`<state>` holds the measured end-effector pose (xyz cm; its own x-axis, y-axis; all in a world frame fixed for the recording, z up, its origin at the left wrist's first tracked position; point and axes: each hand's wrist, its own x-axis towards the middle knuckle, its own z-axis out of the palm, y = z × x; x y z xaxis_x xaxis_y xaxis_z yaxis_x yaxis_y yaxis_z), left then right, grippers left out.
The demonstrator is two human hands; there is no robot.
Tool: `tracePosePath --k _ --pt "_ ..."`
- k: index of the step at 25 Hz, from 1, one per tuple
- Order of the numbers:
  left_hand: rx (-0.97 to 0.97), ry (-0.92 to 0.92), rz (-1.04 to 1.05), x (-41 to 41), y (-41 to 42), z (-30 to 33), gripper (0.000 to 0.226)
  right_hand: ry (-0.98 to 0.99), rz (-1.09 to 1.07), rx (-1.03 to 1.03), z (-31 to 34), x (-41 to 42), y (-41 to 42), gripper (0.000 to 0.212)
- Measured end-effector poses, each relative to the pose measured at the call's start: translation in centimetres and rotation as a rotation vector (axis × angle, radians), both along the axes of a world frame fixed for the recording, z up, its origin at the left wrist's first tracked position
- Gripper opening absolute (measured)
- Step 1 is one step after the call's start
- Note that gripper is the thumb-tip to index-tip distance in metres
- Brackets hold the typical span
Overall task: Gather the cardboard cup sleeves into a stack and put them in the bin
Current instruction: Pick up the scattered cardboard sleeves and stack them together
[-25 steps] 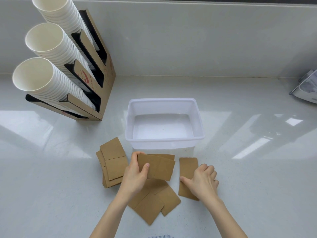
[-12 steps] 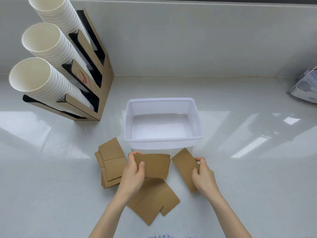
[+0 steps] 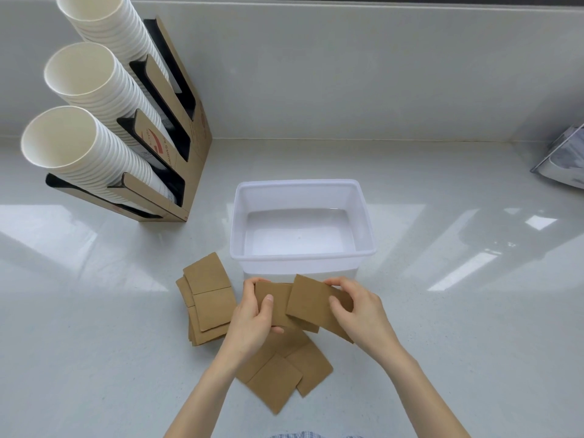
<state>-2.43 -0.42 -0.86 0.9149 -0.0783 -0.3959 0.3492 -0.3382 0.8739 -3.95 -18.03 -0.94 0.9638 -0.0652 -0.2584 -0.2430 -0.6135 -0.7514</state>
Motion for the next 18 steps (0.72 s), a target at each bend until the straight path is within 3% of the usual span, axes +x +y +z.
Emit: tracePosePath --k 7,18 --pt "-0.114 0.004 -0.025 -0.3 -0.6 0.6 0.017 -0.043 0.073 0.027 -0.1 0.6 1.4 0.028" --pt "-0.095 -0.060 0.006 -0.6 0.0 0.4 0.020 -0.094 0.041 0.063 -0.4 0.3 2.5 0.031"
